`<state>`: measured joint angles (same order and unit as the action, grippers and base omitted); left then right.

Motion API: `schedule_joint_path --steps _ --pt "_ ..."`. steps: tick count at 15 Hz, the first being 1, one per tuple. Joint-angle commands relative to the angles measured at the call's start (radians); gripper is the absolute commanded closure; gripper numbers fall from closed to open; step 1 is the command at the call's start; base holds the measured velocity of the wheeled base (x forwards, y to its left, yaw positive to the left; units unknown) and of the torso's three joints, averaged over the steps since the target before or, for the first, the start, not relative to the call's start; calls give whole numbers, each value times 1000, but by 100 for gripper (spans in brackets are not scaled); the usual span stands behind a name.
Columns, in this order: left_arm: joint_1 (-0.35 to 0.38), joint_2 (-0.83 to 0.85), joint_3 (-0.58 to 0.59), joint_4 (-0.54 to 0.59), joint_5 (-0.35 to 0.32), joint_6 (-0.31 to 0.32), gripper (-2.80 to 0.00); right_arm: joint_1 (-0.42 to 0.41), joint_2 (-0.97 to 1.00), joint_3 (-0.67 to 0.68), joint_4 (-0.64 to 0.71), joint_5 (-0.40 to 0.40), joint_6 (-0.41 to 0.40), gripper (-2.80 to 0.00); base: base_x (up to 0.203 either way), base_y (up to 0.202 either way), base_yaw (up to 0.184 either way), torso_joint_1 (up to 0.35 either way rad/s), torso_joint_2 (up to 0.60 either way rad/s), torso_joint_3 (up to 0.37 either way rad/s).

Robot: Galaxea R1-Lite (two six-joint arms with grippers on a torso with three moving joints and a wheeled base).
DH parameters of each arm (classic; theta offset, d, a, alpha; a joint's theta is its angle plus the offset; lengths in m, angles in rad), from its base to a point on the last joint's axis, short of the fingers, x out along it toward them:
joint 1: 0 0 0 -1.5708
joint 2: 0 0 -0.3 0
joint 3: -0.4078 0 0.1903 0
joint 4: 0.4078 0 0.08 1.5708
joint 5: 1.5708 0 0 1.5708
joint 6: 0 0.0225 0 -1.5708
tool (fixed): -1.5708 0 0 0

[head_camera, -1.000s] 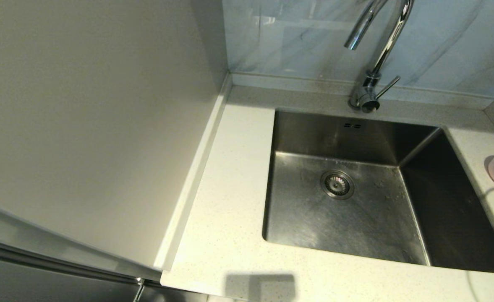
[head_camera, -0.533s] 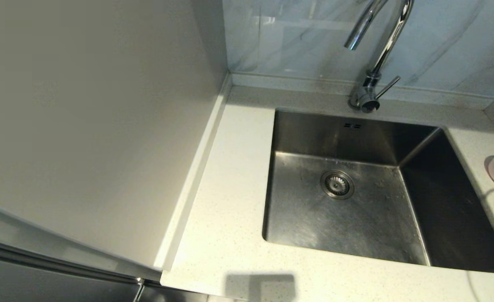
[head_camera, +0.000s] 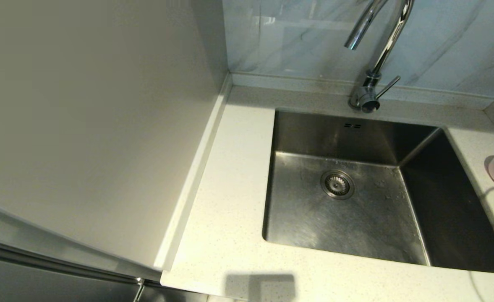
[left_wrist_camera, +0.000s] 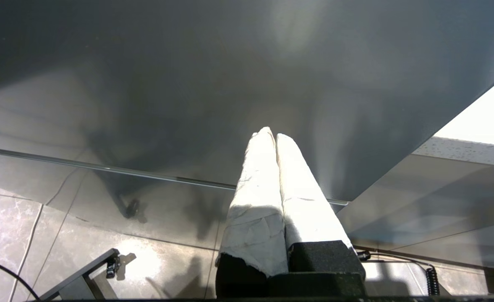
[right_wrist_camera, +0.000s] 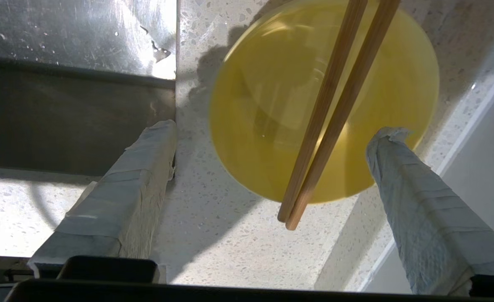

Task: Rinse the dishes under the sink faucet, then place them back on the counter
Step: Put the chopsticks into the sink

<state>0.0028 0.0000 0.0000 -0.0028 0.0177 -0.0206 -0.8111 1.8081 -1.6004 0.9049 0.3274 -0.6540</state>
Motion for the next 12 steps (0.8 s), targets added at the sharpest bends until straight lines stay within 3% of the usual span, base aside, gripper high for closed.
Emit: schedule_joint_path --steps 1,12 --pt "0 -3 0 0 1 -1 0 1 17 -1 5 1 -4 -280 0 0 0 0 0 0" --pt "0 -3 0 0 1 -1 0 12 60 -16 -49 -25 -2 -280 0 0 0 0 0 0"
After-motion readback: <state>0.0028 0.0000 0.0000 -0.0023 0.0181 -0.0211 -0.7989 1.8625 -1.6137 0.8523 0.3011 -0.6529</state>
